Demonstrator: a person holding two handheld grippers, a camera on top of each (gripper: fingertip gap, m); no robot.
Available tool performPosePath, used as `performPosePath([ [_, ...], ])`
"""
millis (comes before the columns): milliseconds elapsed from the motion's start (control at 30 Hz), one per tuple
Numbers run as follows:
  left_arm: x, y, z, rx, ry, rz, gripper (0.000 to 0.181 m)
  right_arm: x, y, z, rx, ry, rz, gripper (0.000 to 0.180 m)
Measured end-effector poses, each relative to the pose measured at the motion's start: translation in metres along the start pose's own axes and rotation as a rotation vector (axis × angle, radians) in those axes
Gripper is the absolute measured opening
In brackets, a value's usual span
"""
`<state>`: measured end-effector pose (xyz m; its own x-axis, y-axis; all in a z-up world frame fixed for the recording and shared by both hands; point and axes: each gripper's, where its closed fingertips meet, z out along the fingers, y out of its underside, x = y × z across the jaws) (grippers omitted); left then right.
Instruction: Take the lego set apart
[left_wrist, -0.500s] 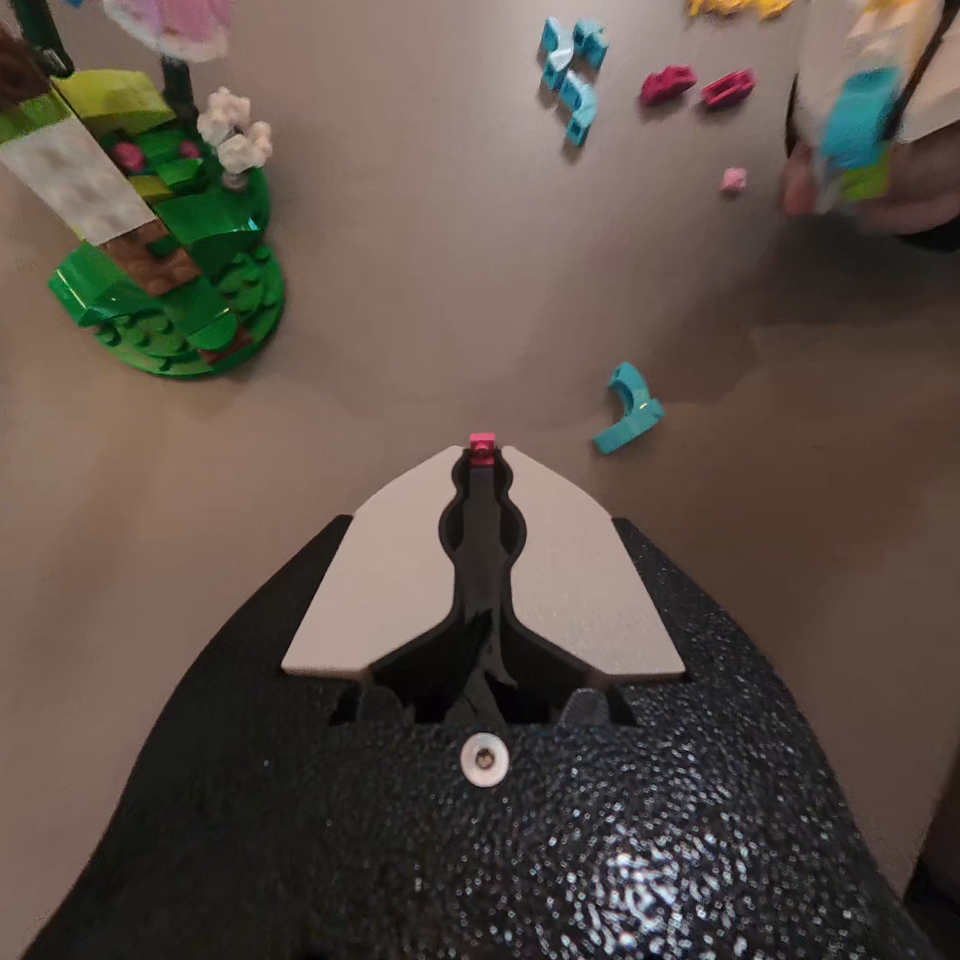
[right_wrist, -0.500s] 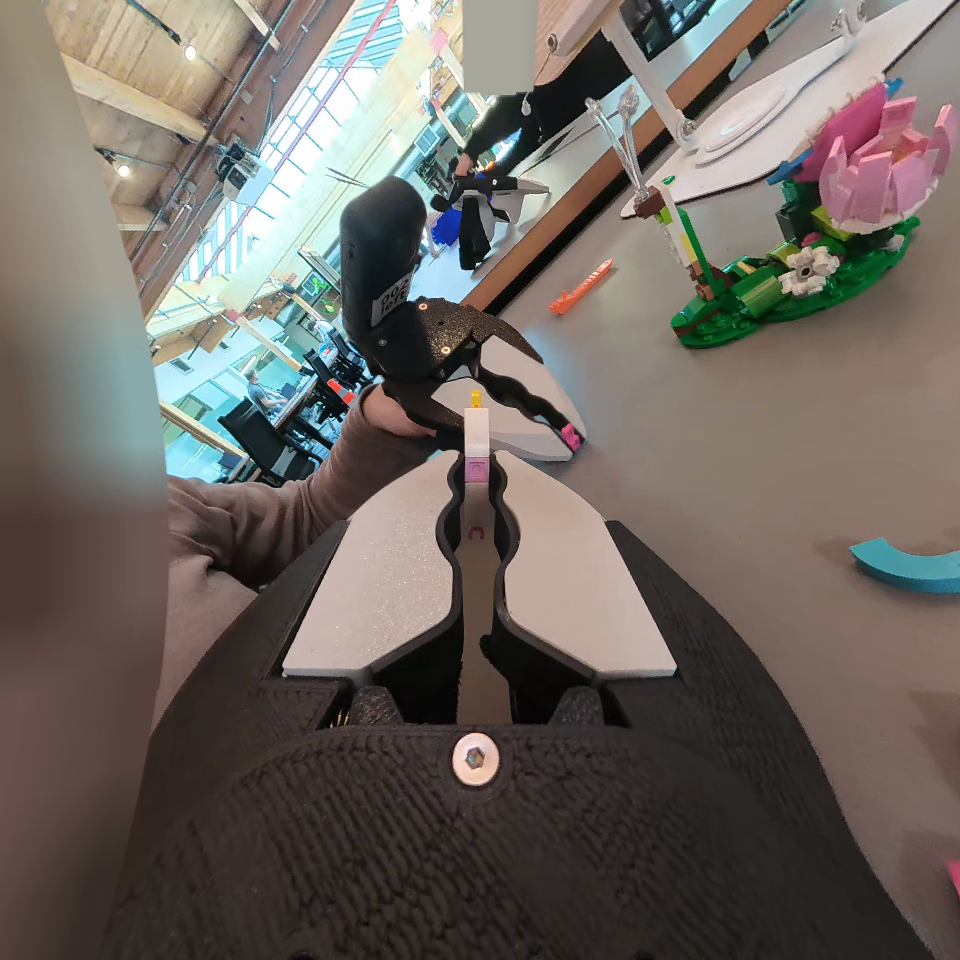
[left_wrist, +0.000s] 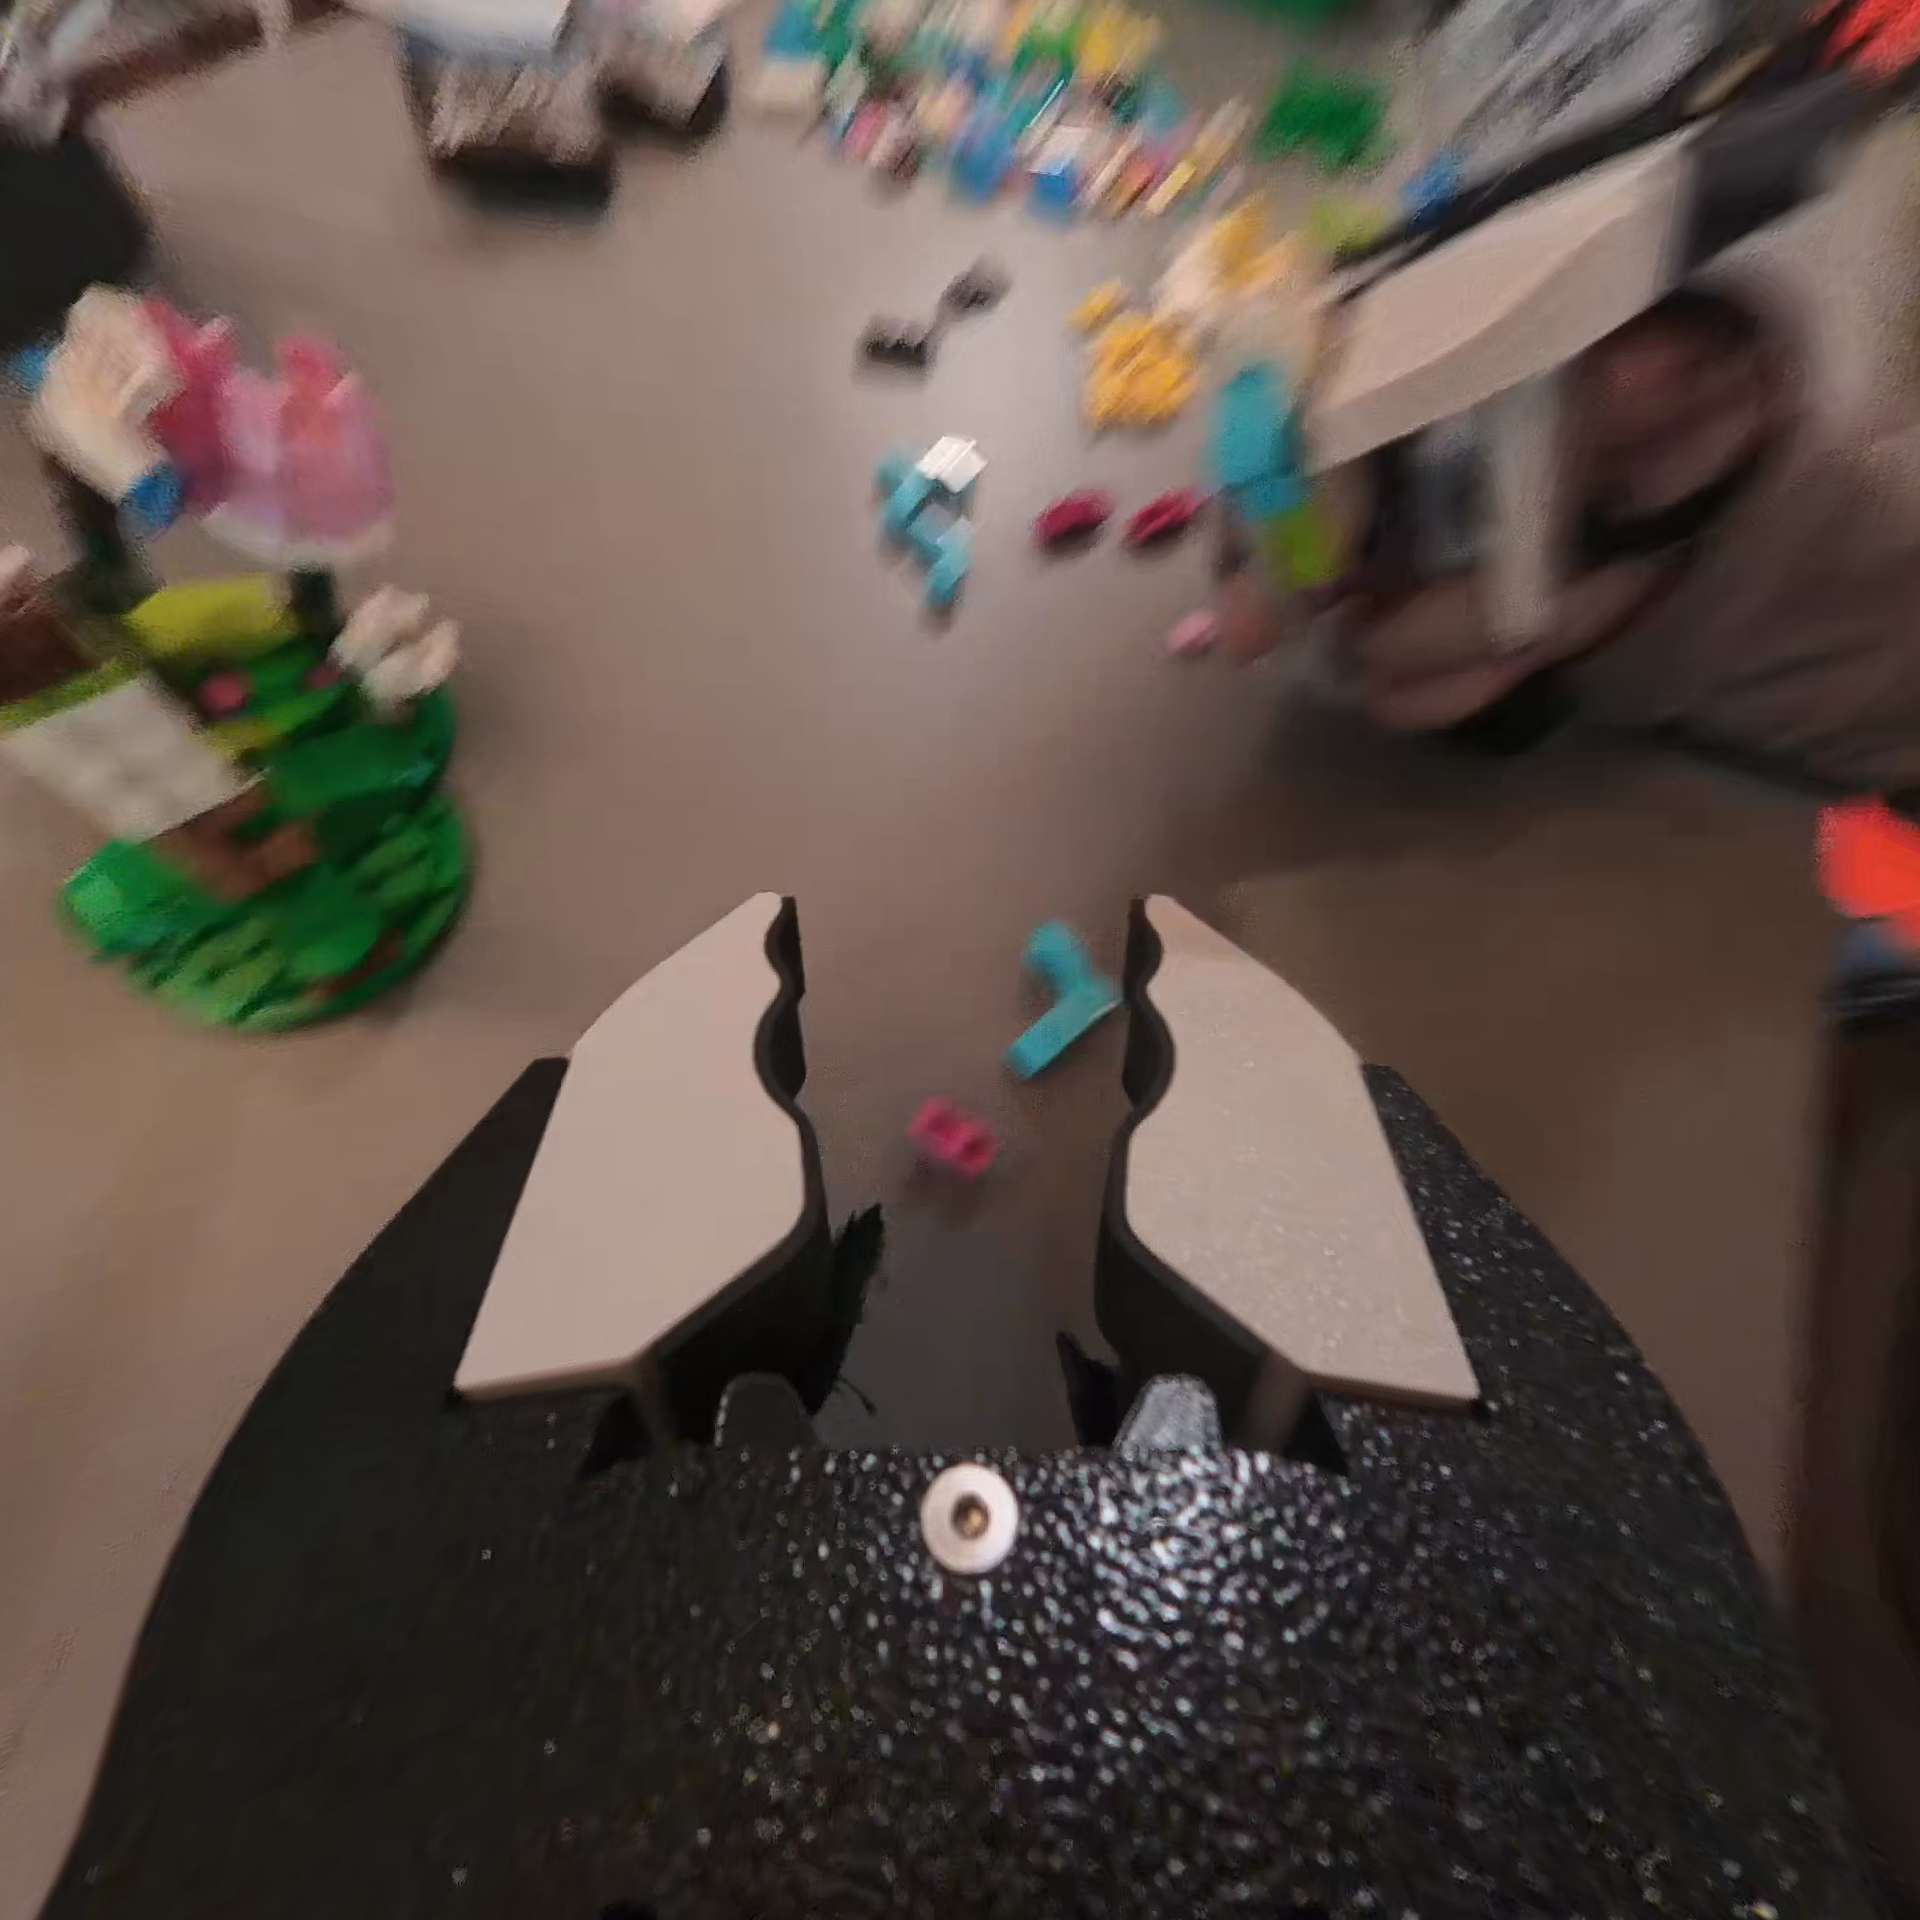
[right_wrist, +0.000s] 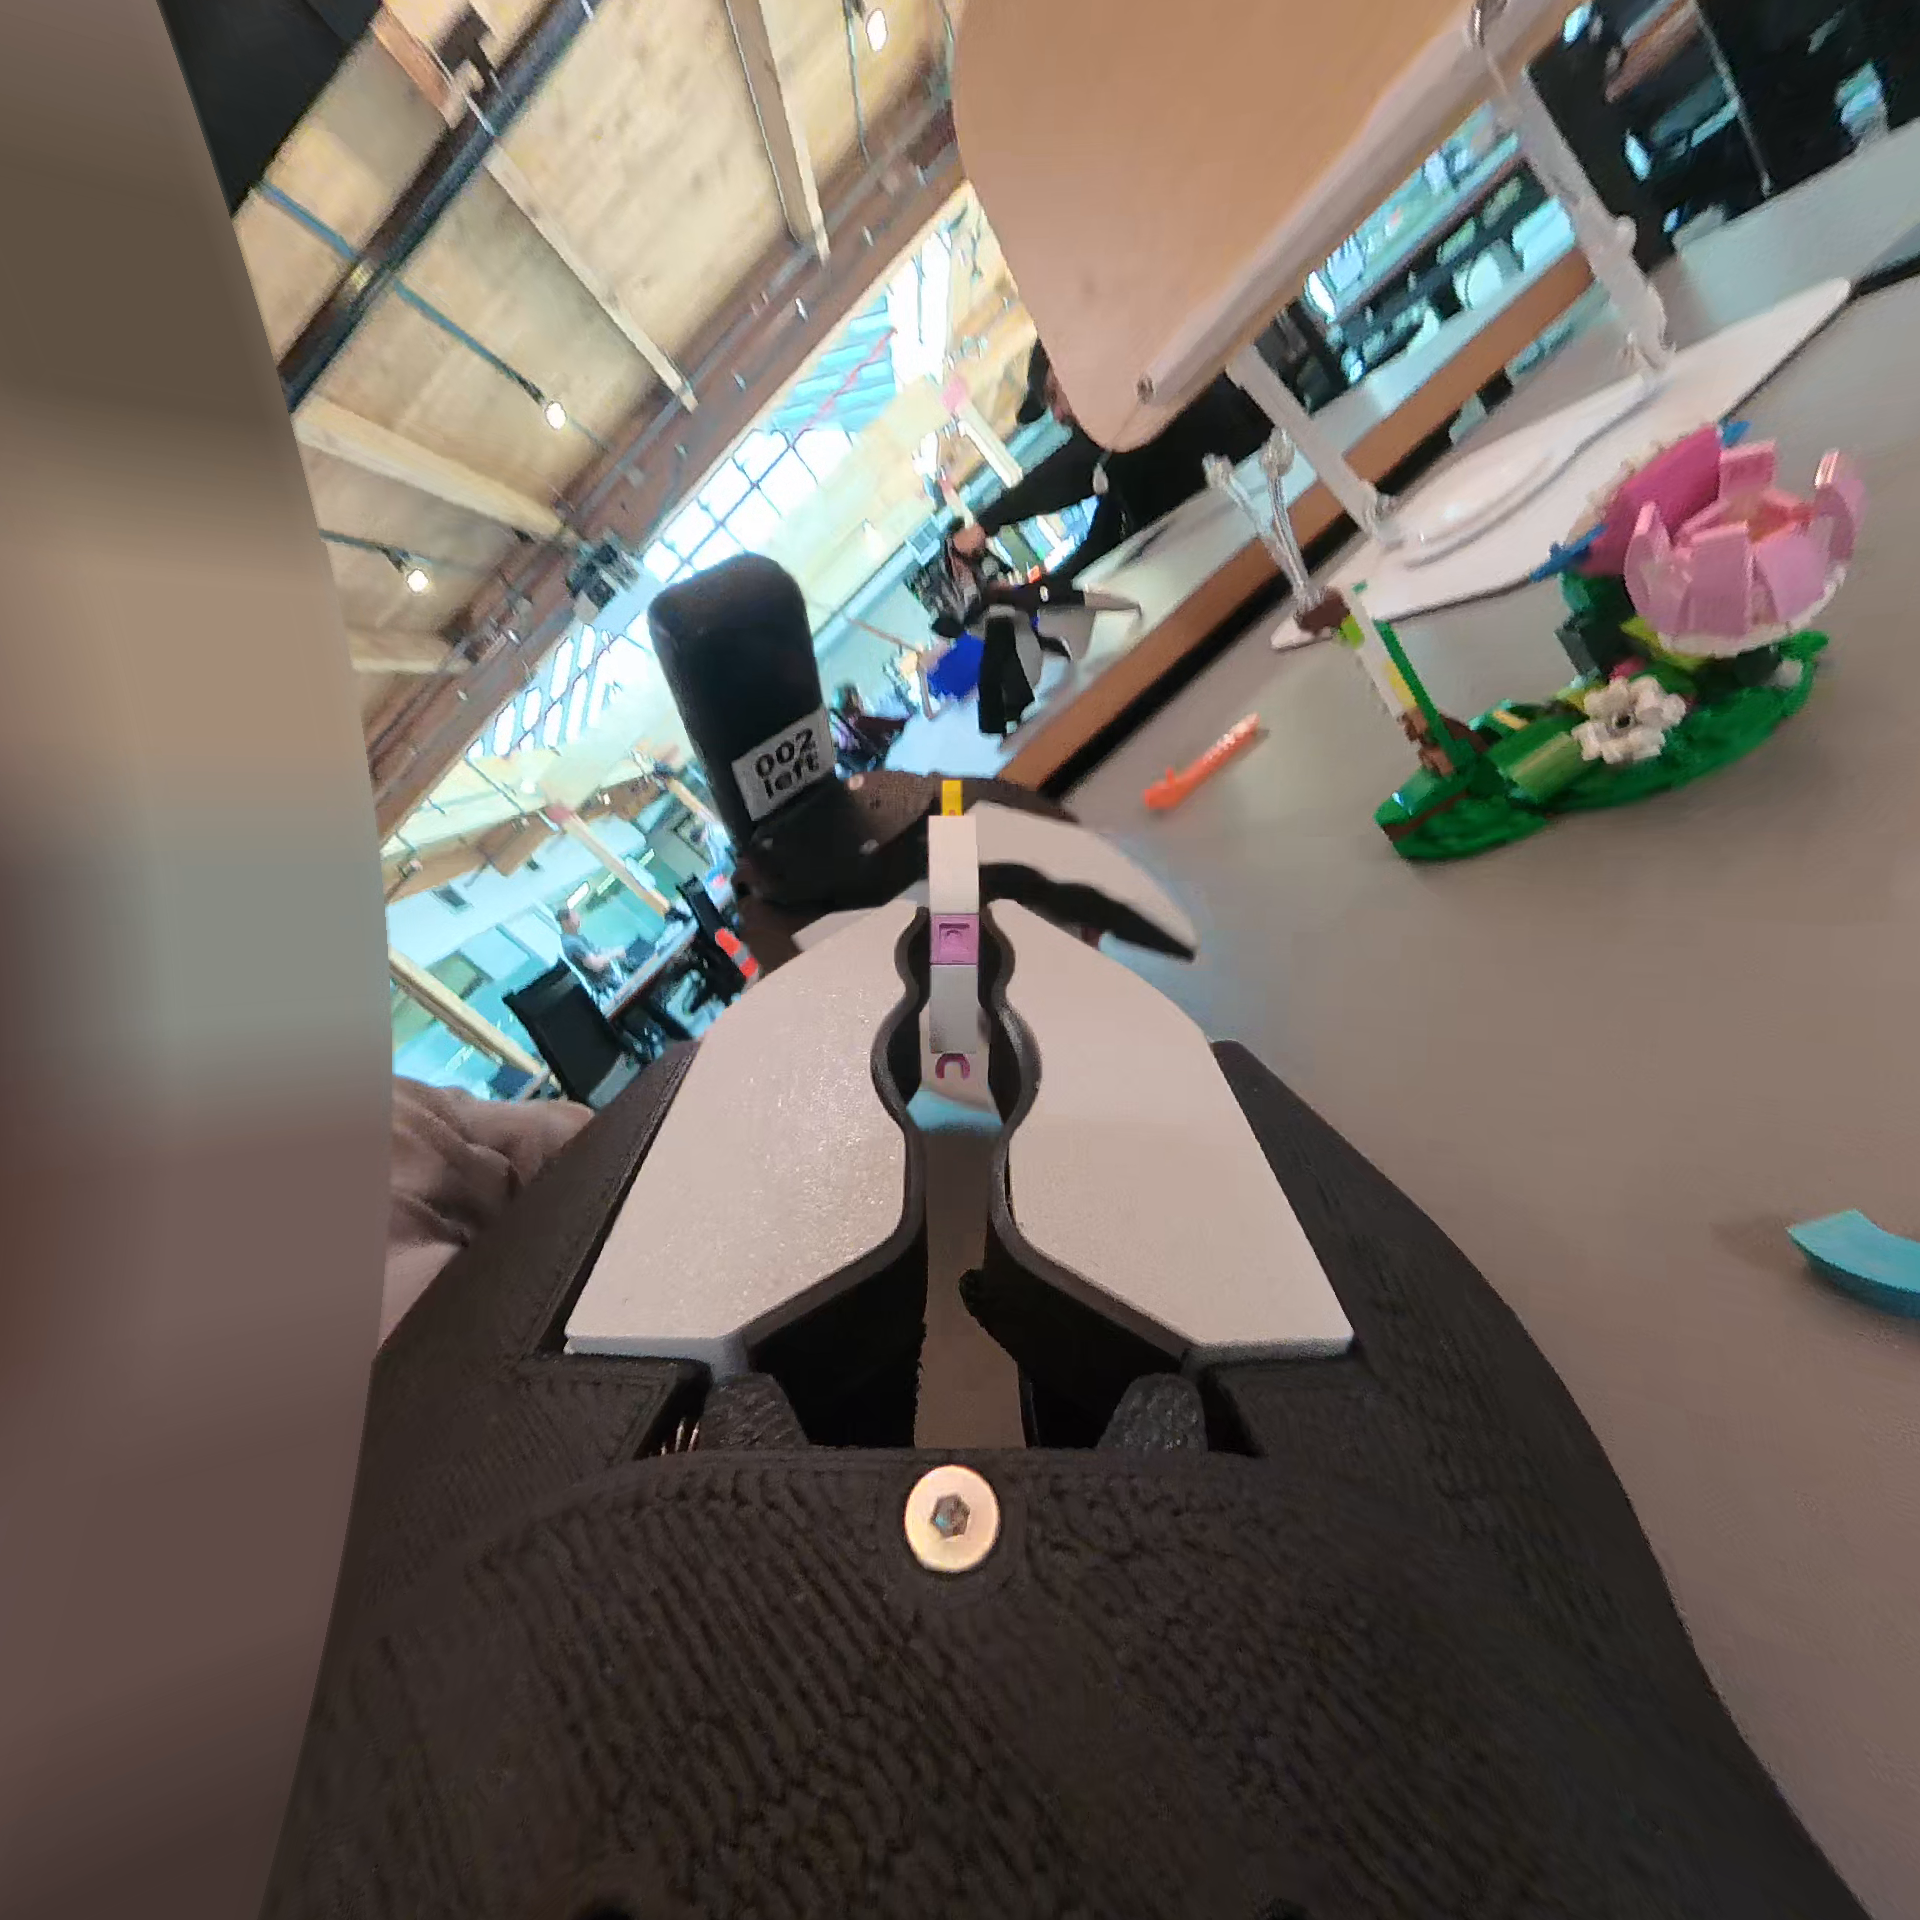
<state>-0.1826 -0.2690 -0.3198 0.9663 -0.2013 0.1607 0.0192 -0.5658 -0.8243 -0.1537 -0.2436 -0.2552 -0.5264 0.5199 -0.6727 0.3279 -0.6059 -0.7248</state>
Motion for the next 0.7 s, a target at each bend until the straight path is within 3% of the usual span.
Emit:
performPosePath([
  [33,0.016,-0.012,-0.001,0.075,0.09,-0.029,0.056,-0.002,-0.002,0.001,0.028,-0.007,-0.004,0.007],
  [100,0.038,-0.028,-0.004,0.178,0.217,-0.076,0.053,-0.005,-0.002,0.004,0.055,-0.023,-0.012,0.006],
  [267,0.06,-0.043,-0.003,0.302,0.345,-0.137,0.038,-0.019,0.002,0.012,0.08,-0.091,0.004,0.006],
  [500,0.052,-0.056,-0.02,0.418,0.42,-0.194,0.038,-0.021,0.012,0.012,-0.019,-0.099,-0.038,0.007],
  [700,0.053,-0.055,-0.026,0.413,0.468,-0.193,0.013,-0.025,0.023,0.011,-0.114,-0.108,-0.104,0.007],
])
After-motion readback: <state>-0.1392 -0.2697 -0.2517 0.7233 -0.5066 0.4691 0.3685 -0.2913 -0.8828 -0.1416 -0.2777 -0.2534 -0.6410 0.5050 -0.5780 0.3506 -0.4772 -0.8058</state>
